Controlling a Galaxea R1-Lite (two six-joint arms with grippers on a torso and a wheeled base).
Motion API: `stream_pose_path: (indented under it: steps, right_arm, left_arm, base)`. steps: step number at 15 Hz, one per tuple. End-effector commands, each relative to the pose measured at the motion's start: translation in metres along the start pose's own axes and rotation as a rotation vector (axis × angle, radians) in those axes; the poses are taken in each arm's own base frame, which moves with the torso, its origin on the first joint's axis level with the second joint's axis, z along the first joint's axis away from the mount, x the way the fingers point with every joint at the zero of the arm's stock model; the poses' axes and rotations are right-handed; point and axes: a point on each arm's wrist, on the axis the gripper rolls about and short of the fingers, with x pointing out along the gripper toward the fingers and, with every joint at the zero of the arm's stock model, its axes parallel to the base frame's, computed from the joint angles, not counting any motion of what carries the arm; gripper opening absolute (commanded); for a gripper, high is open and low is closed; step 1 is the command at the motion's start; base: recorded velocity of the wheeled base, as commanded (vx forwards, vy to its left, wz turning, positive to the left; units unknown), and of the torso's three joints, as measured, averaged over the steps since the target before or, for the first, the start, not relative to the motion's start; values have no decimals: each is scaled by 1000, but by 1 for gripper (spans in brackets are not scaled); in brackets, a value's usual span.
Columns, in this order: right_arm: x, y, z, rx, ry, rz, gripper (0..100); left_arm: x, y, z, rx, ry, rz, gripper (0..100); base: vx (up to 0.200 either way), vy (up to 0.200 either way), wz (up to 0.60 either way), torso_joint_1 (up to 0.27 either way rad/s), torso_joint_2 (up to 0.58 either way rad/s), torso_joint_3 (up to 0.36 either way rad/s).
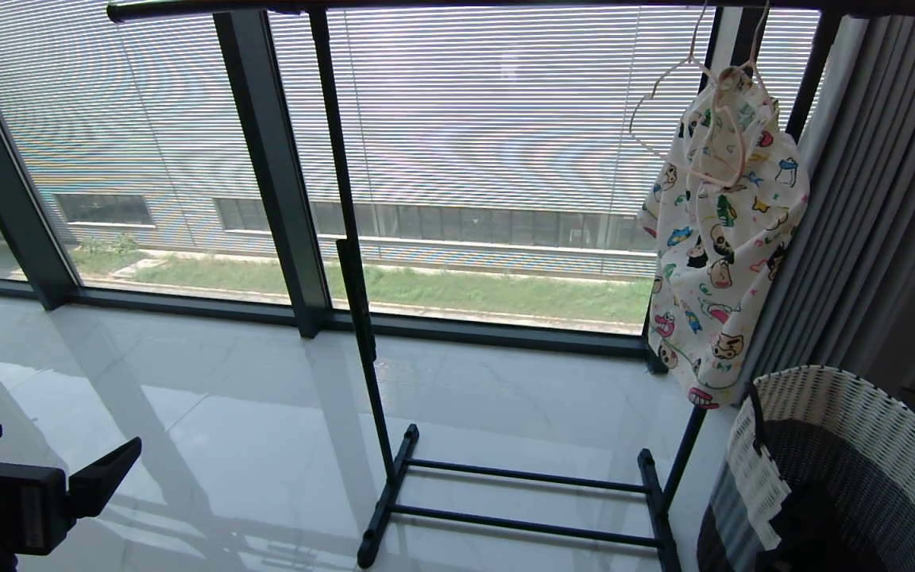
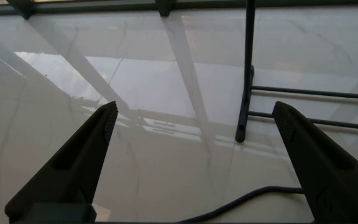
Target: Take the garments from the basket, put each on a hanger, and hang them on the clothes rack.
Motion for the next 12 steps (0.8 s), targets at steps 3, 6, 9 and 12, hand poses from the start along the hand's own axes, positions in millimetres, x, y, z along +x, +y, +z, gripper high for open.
stream_pose_path:
  steps: [3,6,9,12]
  right_arm:
    - [2,1,-5,-7,16,0,100]
    - [3,3,-15,-50,46,4,100]
    - [5,0,-29,-110,95,-12,100]
    - [7,1,-58,-252,168,65,100]
  left_arm:
    - [0,0,-1,0,3,-1,100]
    - [0,0,-1,0,3,-1,100]
    - [0,0,-1,1,3,-1,100]
    - [0,-1,-3,4,8,-6,100]
  base:
    - [0,0,0,-67,253,178]
    - [0,0,0,-6,27,15]
    - [0,0,0,0,0,0]
    - [0,0,0,0,0,0]
